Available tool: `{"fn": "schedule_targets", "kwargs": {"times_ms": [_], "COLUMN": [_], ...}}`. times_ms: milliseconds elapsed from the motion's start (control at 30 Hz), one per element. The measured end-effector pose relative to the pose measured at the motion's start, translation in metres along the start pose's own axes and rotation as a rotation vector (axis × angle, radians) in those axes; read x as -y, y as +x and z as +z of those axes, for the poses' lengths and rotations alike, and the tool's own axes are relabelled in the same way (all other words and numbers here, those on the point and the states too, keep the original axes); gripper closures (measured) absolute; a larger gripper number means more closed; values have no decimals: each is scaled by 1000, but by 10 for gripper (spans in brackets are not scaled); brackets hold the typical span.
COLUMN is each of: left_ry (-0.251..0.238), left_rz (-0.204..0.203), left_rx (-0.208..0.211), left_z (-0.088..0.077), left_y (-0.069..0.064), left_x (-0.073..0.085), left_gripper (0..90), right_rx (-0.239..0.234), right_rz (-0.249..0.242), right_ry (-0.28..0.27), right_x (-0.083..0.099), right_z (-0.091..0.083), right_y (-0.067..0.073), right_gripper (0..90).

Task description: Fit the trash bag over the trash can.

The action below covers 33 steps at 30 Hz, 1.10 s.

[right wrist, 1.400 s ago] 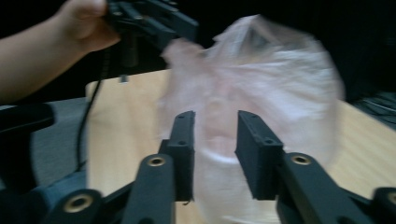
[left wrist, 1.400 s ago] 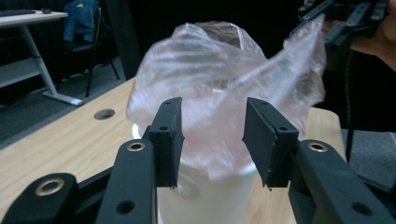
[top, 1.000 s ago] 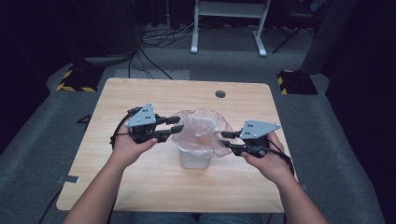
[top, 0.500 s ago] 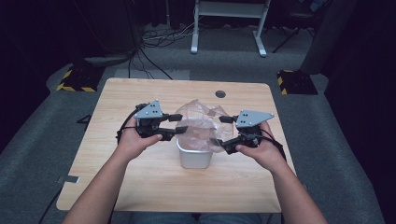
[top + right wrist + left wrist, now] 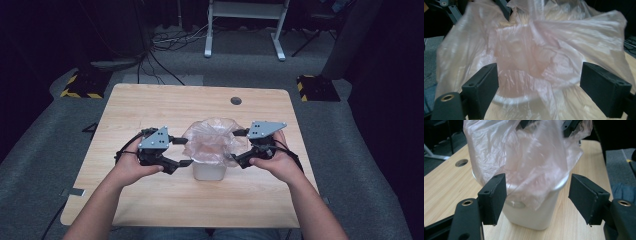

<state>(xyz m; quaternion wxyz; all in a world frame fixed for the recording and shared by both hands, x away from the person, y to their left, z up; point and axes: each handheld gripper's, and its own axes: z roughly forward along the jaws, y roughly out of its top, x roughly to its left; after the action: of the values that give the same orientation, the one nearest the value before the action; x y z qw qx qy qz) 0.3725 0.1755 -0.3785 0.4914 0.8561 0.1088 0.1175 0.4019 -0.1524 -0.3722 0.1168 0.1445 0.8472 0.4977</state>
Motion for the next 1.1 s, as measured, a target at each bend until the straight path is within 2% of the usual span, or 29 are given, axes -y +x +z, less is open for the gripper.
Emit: {"fn": "schedule_targets", "kwargs": {"times_ms": [133, 200, 333, 500, 567, 600, 667, 700, 733, 800, 867, 933, 1000, 1100], "left_ry": [5, 3, -34, -38, -68, -100, -201, -201, -225, -226, -215, -199, -174, -136], "left_rz": [9, 15, 15, -1, -41, -79, -143, -143, -157, -171, -180, -183, -180, -176], "left_rx": [-3, -13, -31, -24, -17, -6, 12, 12, 13, 2, -10, -5, -7, -24], "left_z": [2, 2, -1, -3, -4, -6, -12, -12, -13, -11, -5, 2, 6, 9], "left_y": [-3, -3, -5, -5, -3, -2, 6, 6, 10, 14, 18, 20, 20, 19], "left_x": [6, 7, 11, 13, 12, 11, 5, 5, 3, -1, -4, -4, -3, 3], "left_gripper": [347, 371, 470, 439, 425, 401, 375, 376, 376, 375, 375, 373, 361, 353], "right_rx": [10, 15, 0, -23, -19, -11, 3, 3, 5, 17, 21, 29, 31, 36], "right_rz": [48, 52, 55, 44, 40, 39, 41, 41, 43, 45, 50, 51, 52, 57], "right_ry": [-36, -41, -57, -38, -30, -20, 4, 4, 8, 16, 18, 39, 55, 68], "right_x": [6, 6, 6, 11, 12, 13, 17, 17, 18, 20, 20, 23, 25, 27], "right_z": [4, 4, -3, -7, -7, -6, -1, -1, 1, 5, 6, 10, 13, 18], "right_y": [4, 4, 8, 16, 17, 17, 18, 18, 18, 18, 19, 19, 20, 21], "right_gripper": [158, 159, 157, 155, 155, 155, 129, 129, 111, 70, 67, 82, 150, 137]}}
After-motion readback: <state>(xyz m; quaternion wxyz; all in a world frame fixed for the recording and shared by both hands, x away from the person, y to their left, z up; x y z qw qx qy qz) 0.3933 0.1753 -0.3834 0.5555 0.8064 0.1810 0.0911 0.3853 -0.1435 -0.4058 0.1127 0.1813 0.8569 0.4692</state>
